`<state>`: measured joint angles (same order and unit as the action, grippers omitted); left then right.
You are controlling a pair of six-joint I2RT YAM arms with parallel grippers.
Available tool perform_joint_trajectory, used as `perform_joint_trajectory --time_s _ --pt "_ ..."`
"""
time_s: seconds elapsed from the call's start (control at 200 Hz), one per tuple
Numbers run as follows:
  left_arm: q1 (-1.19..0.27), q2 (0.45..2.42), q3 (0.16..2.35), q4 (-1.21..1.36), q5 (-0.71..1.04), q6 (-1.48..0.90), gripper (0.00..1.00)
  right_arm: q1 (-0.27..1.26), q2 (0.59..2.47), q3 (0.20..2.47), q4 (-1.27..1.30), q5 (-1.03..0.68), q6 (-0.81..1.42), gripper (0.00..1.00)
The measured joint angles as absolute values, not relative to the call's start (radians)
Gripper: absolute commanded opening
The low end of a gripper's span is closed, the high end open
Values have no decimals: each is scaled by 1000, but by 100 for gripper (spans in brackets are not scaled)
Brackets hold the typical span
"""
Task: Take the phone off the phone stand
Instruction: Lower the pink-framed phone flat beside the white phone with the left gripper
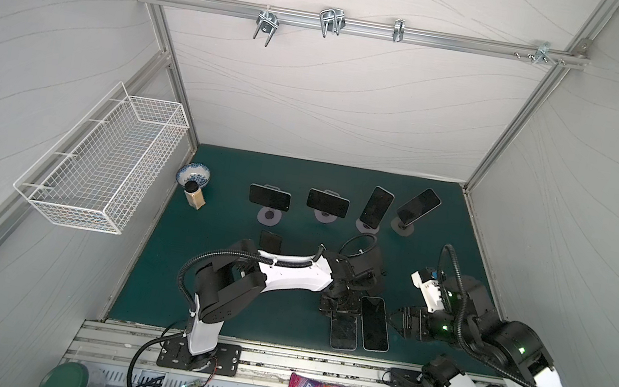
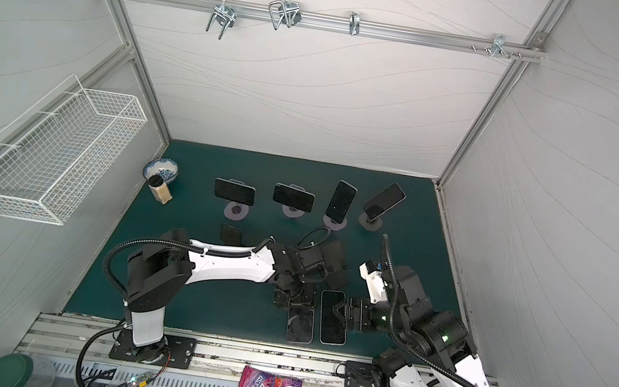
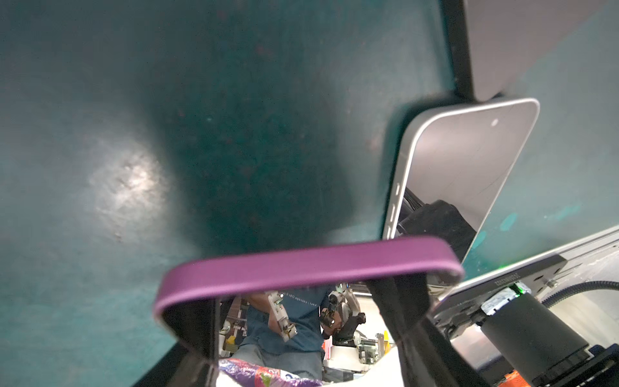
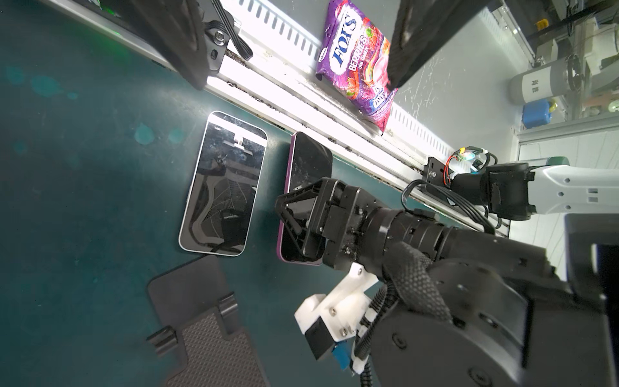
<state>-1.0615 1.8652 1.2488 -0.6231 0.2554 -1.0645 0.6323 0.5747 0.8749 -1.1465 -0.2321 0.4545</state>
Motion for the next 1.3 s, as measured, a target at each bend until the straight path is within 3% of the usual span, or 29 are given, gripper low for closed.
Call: perform_joint_trajectory --time_s 1.3 --pt "-1070 1965 1340 -672 229 -1081 51 558 535 844 -1153 -250 454 85"
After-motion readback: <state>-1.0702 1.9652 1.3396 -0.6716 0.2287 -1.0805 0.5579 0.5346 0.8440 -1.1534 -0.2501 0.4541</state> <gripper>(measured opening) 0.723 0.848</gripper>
